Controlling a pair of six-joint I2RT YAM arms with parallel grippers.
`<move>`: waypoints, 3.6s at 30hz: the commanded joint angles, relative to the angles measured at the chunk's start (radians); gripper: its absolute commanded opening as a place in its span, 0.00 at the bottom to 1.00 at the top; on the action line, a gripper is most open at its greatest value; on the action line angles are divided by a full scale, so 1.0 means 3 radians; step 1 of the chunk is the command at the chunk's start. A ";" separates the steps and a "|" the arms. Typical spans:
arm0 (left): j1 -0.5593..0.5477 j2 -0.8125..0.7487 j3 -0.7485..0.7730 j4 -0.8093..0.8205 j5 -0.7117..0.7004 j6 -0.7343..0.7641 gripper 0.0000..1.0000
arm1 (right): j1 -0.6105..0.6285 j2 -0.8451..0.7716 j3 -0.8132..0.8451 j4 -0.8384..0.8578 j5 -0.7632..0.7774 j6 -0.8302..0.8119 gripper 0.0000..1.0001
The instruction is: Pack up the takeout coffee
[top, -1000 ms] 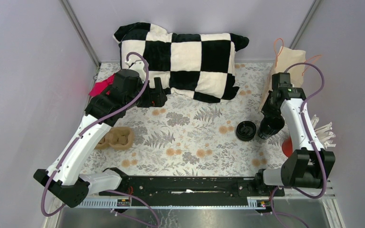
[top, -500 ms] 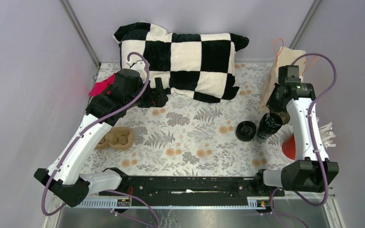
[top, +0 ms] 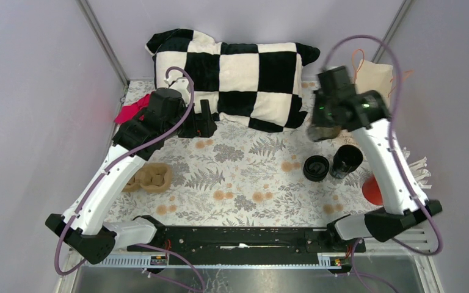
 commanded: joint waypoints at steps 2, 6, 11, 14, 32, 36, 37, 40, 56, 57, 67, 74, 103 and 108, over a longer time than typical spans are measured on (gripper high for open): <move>-0.0010 -0.0092 0.0039 0.0096 -0.0135 -0.0067 0.99 | 0.0809 0.0497 -0.0170 0.0414 -0.0291 0.0146 0.00; -0.0010 -0.0232 -0.0038 0.0004 -0.0263 -0.0123 0.99 | 0.1279 0.1039 -0.0149 0.0771 -0.0380 0.0178 0.00; -0.0010 -0.0452 -0.0201 -0.0089 -0.0384 -0.0267 0.99 | 0.1569 0.1753 0.0198 0.1003 -0.0367 0.0134 0.00; -0.0010 -0.0558 -0.0249 -0.0154 -0.0462 -0.0349 0.99 | 0.1642 0.2228 0.0521 0.0921 -0.0290 0.0094 0.00; -0.0010 -0.0532 -0.0177 -0.0217 -0.0579 -0.0314 0.99 | 0.1802 0.2015 0.1221 0.0124 -0.0091 0.0031 0.62; -0.0010 -0.0531 -0.0175 -0.0204 -0.0565 -0.0295 0.99 | 0.1498 0.1342 0.0316 -0.0033 0.0032 0.0118 0.67; -0.0010 -0.0527 -0.0178 -0.0197 -0.0553 -0.0288 0.99 | 0.1330 0.1073 -0.0083 0.0051 0.0020 0.0135 0.67; -0.0010 -0.0502 -0.0179 -0.0158 -0.0456 -0.0286 0.99 | 0.0684 0.0425 -0.0943 0.0279 -0.0134 0.0084 0.62; -0.0010 -0.0417 -0.0236 -0.0051 -0.0114 -0.0338 0.99 | -0.0147 0.0095 -0.2047 0.0397 0.0304 0.0680 0.51; -0.0010 -0.0422 -0.0236 -0.0050 -0.0111 -0.0342 0.99 | -0.0147 0.0087 -0.2094 0.0425 0.0355 0.0746 0.51; -0.0010 -0.0424 -0.0236 -0.0055 -0.0083 -0.0338 0.99 | -0.0155 0.0160 -0.2443 0.0883 0.0576 0.1052 0.51; -0.0010 -0.0434 -0.0231 -0.0055 -0.0085 -0.0337 0.99 | -0.0160 0.0169 -0.2673 0.1096 0.0647 0.1131 0.51; -0.0010 -0.0318 -0.0154 -0.0049 -0.0021 -0.0337 0.99 | -0.0165 -0.0128 -0.2514 0.0820 0.0675 0.1198 0.19; -0.0010 -0.0197 -0.0005 -0.0055 0.0219 -0.0348 0.99 | -0.0161 -0.0342 -0.2123 0.0685 0.0289 0.0676 0.16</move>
